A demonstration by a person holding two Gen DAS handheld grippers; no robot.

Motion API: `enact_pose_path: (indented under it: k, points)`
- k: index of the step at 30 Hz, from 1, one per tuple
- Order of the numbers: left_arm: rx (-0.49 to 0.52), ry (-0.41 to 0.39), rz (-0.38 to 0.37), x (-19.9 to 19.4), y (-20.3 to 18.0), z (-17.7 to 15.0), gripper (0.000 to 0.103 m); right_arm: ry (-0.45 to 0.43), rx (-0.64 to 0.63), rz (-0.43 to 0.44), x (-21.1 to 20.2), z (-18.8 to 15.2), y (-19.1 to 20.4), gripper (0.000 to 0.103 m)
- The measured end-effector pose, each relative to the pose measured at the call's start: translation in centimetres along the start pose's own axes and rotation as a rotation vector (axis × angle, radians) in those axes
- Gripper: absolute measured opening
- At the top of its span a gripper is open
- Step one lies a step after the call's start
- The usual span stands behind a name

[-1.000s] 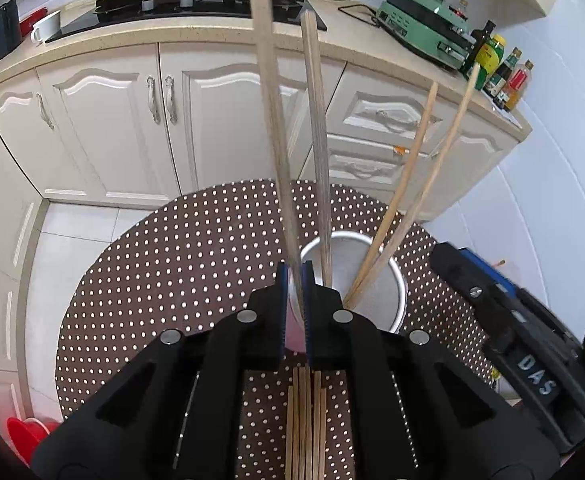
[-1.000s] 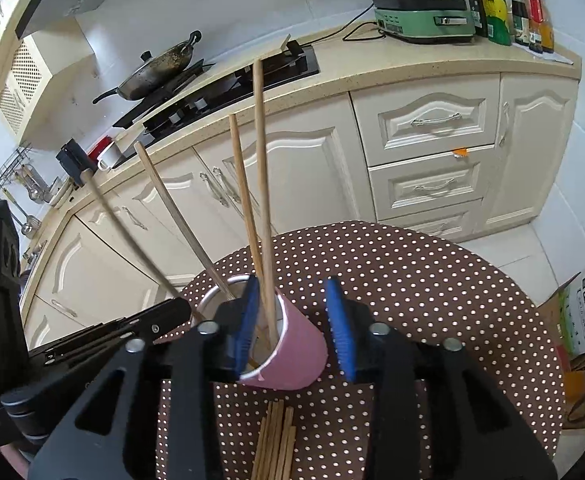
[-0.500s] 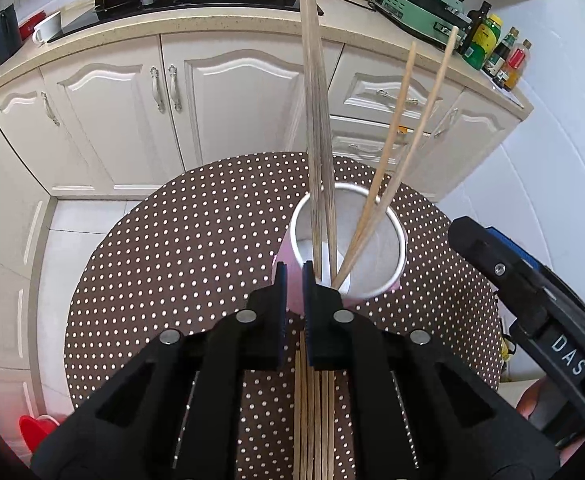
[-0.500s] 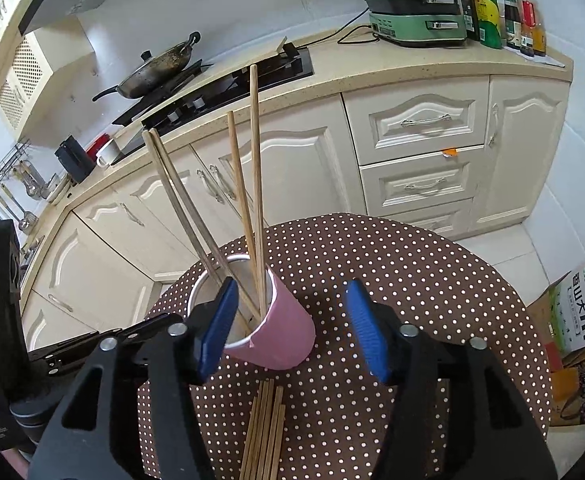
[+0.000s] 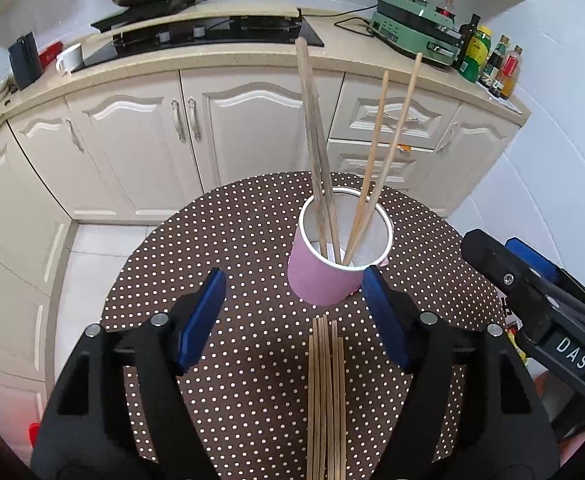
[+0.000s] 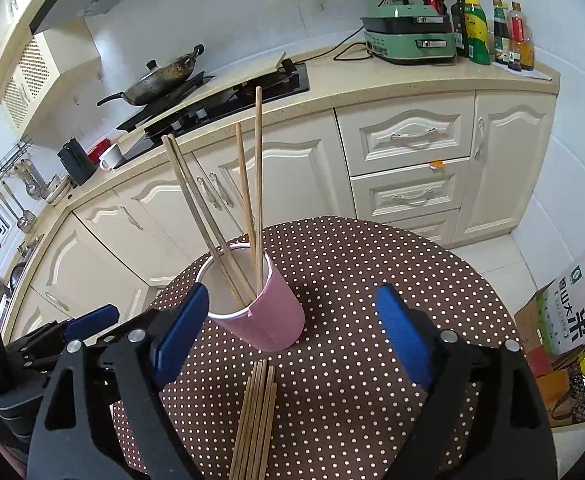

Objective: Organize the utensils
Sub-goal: 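Open the right tool over the cup while the left tool opens, releasing both chopsticks, then move both open tools back down to the chopstick bundle on the table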

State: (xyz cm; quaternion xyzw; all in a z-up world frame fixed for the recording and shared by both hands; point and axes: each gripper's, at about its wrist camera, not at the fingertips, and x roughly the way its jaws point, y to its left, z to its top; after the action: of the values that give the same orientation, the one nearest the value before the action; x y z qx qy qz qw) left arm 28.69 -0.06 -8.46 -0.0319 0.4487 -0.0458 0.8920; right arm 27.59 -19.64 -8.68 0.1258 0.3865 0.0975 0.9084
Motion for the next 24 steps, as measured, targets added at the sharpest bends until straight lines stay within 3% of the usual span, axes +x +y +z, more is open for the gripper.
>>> enact_pose_path:
  k: [5,24]
  points:
    - [0.016,-0.024,0.012,-1.7,-0.4,-0.6,0.074,-0.027,-0.013,0.001,-1.6,-0.5,0.1,0.090]
    - [0.038,-0.122,0.051,-8.3,-1.0,-3.1,0.080,-0.097,-0.086,0.003,-7.1,-2.7,1.3,0.094]
